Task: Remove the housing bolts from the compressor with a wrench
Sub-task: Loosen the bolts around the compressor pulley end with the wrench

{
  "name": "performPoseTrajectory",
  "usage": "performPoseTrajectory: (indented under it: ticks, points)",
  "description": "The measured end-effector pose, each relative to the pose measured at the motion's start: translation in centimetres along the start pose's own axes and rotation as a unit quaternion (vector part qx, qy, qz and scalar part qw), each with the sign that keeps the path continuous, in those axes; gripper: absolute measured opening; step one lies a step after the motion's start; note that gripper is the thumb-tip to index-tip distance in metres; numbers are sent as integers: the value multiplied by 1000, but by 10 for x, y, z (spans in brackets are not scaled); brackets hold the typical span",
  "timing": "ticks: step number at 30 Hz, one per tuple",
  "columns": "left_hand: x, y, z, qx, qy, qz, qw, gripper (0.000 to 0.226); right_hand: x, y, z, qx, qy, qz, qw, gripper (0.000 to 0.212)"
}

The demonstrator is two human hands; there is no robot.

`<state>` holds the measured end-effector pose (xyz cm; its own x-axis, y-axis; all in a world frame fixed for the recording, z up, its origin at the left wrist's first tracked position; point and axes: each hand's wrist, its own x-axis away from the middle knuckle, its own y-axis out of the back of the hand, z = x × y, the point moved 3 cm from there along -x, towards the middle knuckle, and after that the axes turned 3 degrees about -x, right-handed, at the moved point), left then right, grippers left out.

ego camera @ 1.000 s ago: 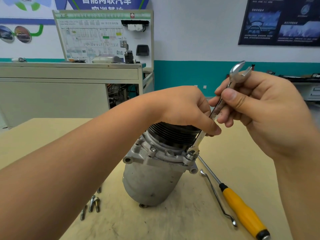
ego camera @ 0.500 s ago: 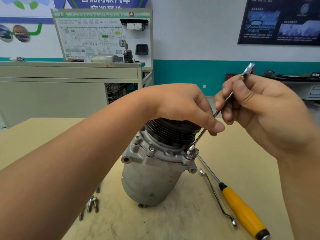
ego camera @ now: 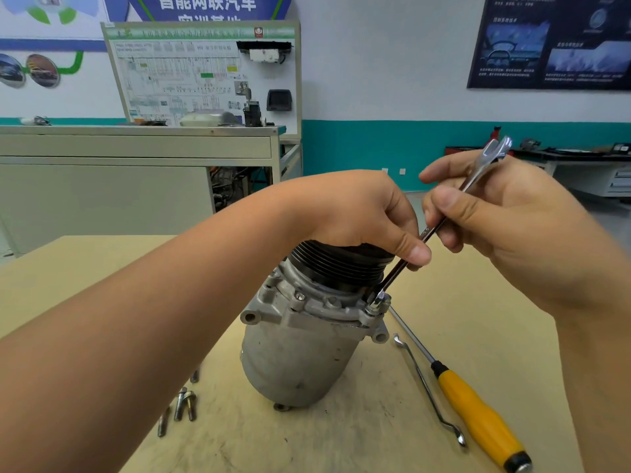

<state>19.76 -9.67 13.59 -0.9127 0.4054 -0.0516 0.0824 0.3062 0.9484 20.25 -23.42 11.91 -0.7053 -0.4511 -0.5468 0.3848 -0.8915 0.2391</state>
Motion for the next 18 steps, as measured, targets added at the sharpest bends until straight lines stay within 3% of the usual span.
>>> performPoseTrajectory:
  ticks: [18]
  points:
    - [-6, -2, 6, -5, -19, 10, 1000, 20, -1, -1, -2, 63, 23, 21, 998, 24]
